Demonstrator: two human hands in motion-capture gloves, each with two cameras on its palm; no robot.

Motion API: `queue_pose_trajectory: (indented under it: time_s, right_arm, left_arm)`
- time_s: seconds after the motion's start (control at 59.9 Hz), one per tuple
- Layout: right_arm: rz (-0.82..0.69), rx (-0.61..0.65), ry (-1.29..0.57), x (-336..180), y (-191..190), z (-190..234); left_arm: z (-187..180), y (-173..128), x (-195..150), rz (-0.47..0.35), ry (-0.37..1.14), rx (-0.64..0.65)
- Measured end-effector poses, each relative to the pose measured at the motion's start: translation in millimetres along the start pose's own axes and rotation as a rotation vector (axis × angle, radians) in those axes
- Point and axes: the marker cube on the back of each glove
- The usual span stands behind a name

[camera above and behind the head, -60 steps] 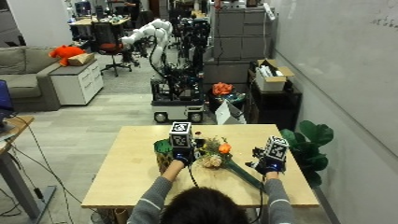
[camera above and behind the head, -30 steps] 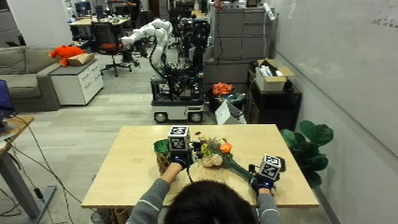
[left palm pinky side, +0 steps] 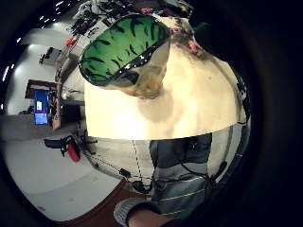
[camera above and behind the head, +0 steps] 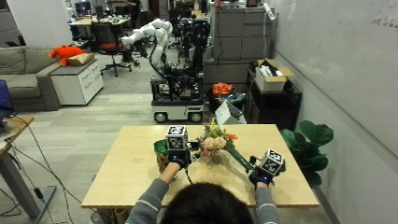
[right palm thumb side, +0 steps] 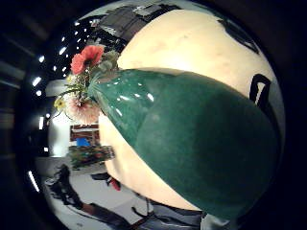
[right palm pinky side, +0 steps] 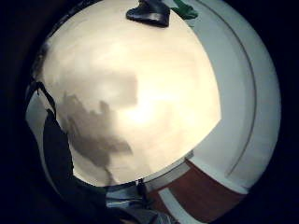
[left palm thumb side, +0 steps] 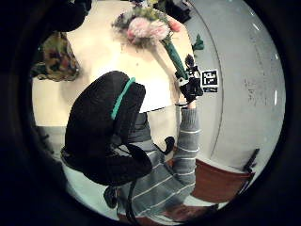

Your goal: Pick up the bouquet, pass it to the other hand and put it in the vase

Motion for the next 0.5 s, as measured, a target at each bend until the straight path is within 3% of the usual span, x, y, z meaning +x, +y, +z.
queue_pose_trajectory:
  time_s: [0.184,0.25,0.3,0.367,0.384,0.434,0.5]
  right_arm:
    - [-0.02,0.032,-0.327,-36,4,-36]
    - [-0.139,-0.15,-0.655,-66,15,-49]
    - [-0.296,-0.189,-0.906,-85,9,-58]
    - [-0.187,-0.34,-0.963,-92,-13,-50]
    - [-0.149,-0.3,-0.946,-95,-21,-45]
    - [-0.151,-0.028,-0.928,-116,-27,-40]
    - [-0.194,0.042,-1.009,-142,-20,-39]
  left_arm:
    - [-21,13,9,0.025,0.124,0.015]
    - [-33,21,17,0.038,0.199,0.044]
    - [-34,14,21,0.039,0.28,0.078]
    - [-38,9,31,0.041,0.42,0.131]
    - [-40,9,34,0.041,0.457,0.142]
    - [-42,1,42,0.045,0.58,0.172]
    - [-44,-14,54,0.053,0.739,0.213]
